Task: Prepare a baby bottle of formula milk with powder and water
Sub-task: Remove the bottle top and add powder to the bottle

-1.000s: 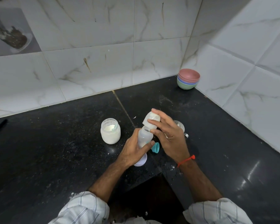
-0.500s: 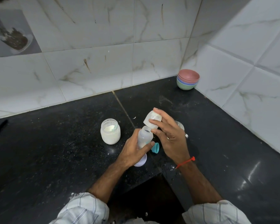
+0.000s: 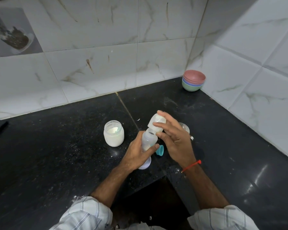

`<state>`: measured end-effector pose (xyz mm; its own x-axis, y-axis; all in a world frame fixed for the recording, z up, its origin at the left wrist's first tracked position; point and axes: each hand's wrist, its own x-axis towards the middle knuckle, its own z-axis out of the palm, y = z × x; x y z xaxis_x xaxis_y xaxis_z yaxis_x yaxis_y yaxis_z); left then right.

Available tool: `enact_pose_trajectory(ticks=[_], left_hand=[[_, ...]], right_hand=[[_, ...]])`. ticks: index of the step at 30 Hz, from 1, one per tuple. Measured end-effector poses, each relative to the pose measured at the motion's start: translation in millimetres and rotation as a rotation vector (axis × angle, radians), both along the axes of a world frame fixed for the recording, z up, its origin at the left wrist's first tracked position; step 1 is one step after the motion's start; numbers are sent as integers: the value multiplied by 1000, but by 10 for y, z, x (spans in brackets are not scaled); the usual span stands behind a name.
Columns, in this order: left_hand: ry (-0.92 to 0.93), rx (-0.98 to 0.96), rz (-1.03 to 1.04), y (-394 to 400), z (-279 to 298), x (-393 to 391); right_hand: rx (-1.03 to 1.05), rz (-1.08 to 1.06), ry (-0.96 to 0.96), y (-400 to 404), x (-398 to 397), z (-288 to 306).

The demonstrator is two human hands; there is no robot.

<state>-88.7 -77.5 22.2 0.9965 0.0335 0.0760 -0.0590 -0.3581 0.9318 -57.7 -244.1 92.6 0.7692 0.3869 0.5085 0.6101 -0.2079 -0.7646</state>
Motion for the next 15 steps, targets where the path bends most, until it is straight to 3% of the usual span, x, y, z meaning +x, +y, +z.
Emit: enact_pose_trajectory(ticks=[5,9,13,15], left_hand=[[-10,10,-2,6,7,2],[2,14,-1,16,1,5],[6,34,-1,17,-7,4],[-3,22,1,14,7,14]], right_hand=[[42,-25,8,-4,-12,7],[-1,72,79,-7,32,15],[53,-72,-51,-23,-12,68],[3,-15,-46,-24,9,72]])
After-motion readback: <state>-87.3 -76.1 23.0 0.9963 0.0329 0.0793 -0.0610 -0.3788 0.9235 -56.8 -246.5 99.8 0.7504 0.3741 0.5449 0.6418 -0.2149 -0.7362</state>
